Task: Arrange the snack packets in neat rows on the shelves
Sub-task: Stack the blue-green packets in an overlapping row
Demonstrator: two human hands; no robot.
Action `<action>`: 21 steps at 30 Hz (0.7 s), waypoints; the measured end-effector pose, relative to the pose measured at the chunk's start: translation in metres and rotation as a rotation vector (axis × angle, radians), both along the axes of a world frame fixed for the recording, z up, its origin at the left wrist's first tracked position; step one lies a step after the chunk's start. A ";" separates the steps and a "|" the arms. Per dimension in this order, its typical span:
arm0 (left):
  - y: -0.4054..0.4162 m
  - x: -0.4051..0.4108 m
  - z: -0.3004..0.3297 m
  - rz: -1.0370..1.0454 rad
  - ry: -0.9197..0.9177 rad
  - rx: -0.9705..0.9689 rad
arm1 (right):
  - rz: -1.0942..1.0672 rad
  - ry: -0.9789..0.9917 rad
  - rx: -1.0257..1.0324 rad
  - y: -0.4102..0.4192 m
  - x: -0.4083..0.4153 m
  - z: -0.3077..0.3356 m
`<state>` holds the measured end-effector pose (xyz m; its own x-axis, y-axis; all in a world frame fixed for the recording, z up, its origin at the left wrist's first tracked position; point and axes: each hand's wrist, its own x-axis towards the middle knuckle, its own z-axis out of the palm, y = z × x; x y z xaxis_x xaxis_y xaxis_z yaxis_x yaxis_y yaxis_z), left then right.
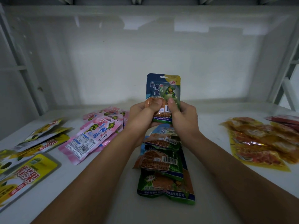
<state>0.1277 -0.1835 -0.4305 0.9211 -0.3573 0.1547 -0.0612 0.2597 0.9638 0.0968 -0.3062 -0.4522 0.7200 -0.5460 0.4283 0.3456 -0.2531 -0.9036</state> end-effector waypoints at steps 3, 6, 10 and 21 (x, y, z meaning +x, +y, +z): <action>-0.002 0.002 -0.002 -0.002 -0.040 0.012 | -0.022 -0.033 -0.013 -0.001 0.001 -0.002; -0.001 0.004 -0.003 0.025 -0.051 0.000 | 0.038 -0.013 0.070 -0.001 0.002 -0.001; 0.001 0.006 -0.003 0.041 -0.043 -0.015 | 0.194 0.039 0.299 -0.002 0.002 0.002; 0.005 0.008 -0.001 0.082 -0.047 -0.007 | 0.157 0.030 0.285 -0.006 0.001 0.002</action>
